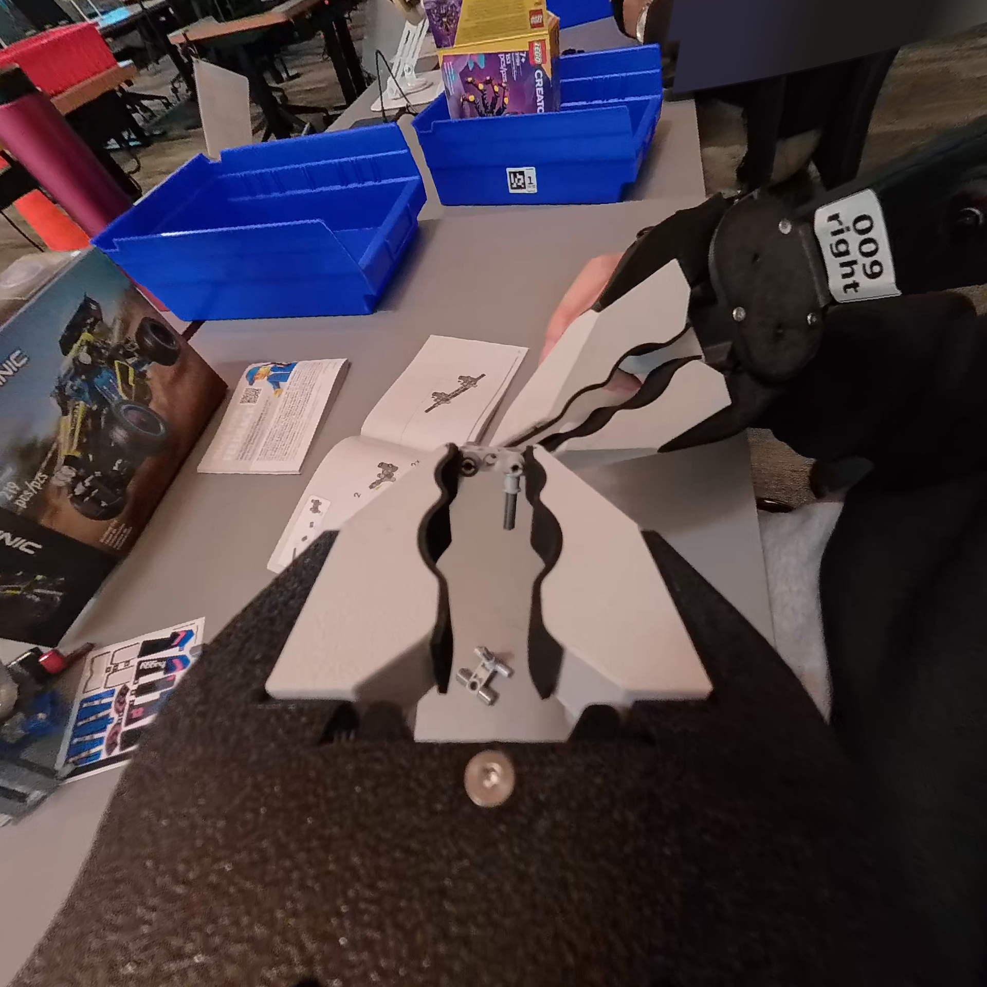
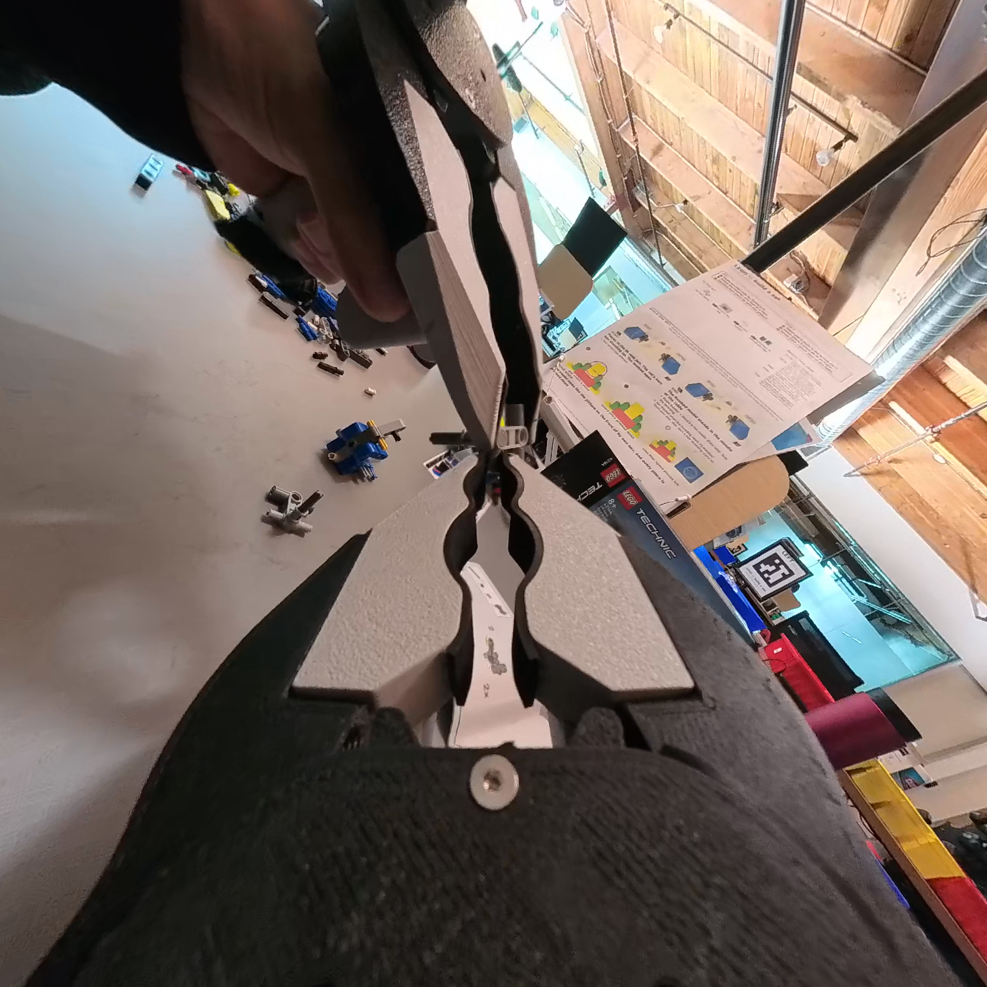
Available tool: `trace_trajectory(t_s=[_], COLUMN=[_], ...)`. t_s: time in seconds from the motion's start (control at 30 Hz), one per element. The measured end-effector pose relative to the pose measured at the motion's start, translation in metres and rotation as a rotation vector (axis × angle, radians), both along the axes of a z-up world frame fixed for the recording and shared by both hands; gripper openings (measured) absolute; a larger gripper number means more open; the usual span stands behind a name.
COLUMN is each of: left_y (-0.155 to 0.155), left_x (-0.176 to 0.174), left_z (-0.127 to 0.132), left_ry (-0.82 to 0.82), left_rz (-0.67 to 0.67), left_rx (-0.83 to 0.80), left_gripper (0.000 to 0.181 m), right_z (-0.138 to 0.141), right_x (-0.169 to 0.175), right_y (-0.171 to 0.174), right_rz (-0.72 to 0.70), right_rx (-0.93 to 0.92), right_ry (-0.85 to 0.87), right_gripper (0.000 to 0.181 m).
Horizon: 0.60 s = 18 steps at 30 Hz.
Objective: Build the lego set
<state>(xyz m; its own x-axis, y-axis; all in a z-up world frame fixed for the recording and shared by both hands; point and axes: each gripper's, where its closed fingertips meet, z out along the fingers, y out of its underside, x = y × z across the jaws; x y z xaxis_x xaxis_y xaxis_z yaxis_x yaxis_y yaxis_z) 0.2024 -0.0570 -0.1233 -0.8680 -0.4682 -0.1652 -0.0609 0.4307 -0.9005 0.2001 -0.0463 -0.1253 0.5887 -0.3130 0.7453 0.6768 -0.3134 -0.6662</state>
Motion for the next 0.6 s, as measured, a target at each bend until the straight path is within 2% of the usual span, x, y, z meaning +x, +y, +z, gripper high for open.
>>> trace_trajectory(t_s=[0.03,0.47,0.6], left_y=[0.0,0.0003,0.0028], left_x=[-0.0001,0.0009,0.0015], left_z=[0.0,-0.001,-0.0024], left_ry=[-0.003,-0.034,-0.01], left_rz=[0.001,0.012,0.008], left_rx=[0.004,0.038,0.028], left_gripper=[0.023,0.021,0.021], right_z=[0.0009,-0.0013,-0.002], right_x=[-0.0001,-0.0003,-0.0043], right_y=[-0.0001,-0.001,-0.0038], right_rz=[0.001,0.01,0.07], right_rx=[0.007,-0.009,-0.007], right_ry=[0.001,0.002,0.042], right_gripper=[0.002,0.002,0.008])
